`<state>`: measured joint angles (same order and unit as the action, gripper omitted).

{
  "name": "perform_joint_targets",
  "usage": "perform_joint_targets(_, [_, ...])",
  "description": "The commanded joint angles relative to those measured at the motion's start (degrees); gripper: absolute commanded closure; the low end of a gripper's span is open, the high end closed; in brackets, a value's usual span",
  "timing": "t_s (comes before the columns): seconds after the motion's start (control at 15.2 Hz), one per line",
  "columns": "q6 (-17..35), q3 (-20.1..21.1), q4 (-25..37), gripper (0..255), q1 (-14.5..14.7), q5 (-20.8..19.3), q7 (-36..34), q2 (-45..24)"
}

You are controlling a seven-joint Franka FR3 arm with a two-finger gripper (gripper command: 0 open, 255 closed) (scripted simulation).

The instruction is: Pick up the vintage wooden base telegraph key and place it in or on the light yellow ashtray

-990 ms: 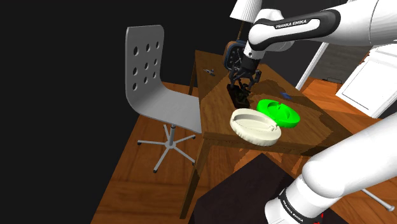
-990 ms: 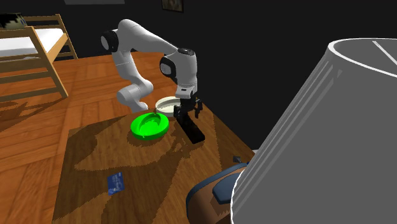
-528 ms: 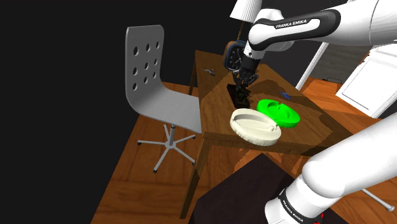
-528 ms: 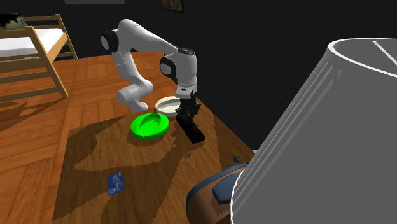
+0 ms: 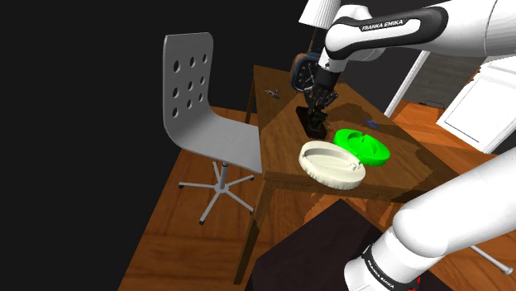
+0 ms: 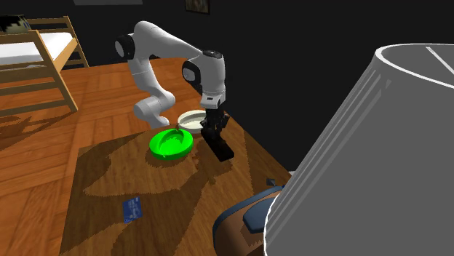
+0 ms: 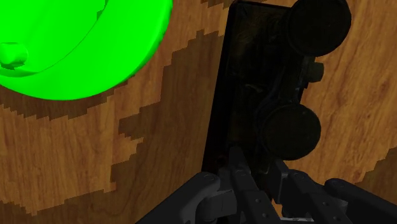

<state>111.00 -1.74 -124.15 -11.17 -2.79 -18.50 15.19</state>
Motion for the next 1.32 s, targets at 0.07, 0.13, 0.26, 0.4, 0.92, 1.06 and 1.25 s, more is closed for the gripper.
perform_joint_targets(0.07, [-2.23,0.0,2.11,255,0.0,0.04,0.11,0.14])
perform_joint_targets(0.13, [-3.0,0.01,2.82,255,0.0,0.05,0.14,0.21])
perform_joint_targets(0.26, [-4.55,0.02,4.26,255,0.01,0.07,0.19,0.31])
perform_joint_targets(0.4, [-6.09,0.04,5.76,255,0.02,0.09,0.24,0.36])
perform_joint_targets(0.92, [-12.25,0.09,12.22,255,0.05,0.17,0.46,0.05])
perform_joint_targets(1.06, [-12.62,0.44,10.46,255,0.24,0.2,-0.06,2.18])
perform_joint_targets(1.25, [-13.53,1.56,4.93,255,0.82,0.47,-1.65,8.55])
